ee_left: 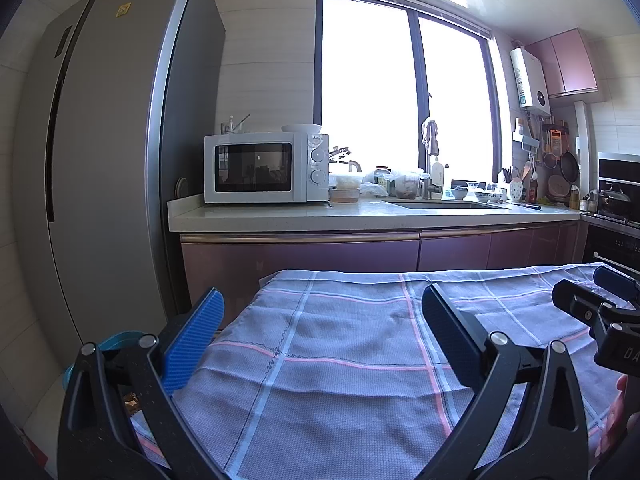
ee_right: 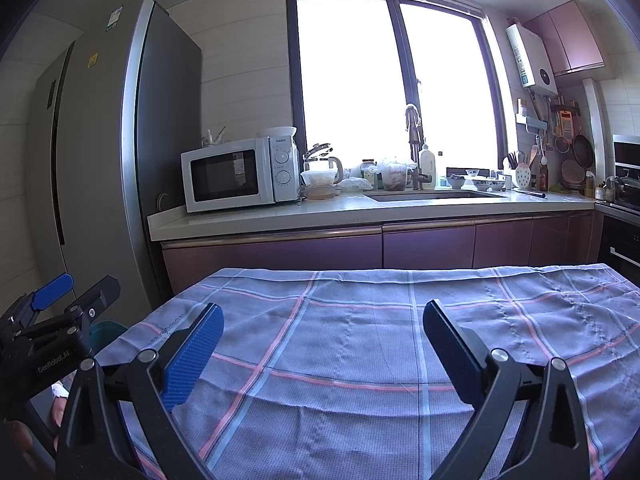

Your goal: Collect trash

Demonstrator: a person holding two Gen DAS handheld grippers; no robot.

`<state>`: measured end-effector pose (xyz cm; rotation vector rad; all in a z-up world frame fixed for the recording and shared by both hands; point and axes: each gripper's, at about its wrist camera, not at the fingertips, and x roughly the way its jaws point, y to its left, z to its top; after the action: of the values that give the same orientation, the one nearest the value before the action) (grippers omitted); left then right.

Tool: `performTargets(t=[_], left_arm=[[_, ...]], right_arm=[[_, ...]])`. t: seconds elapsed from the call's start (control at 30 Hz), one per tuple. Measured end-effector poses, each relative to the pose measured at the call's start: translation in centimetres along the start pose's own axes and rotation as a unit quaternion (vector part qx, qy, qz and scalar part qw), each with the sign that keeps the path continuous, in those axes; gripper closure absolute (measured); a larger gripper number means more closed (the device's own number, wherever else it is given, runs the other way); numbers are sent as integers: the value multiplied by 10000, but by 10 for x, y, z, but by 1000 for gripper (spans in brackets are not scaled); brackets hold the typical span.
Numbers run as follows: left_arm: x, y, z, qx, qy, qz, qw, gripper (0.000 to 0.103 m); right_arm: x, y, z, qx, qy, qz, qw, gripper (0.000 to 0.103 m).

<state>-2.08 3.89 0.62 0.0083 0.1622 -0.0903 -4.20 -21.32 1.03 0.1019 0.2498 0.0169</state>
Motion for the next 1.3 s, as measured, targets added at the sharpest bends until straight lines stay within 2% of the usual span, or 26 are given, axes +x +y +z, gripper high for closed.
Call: performTargets(t=[1.3], left_arm=[[3,-3,-5,13,61,1,10000,6]], right_arm=[[0,-5,-1,46,12,-29,10000,7]])
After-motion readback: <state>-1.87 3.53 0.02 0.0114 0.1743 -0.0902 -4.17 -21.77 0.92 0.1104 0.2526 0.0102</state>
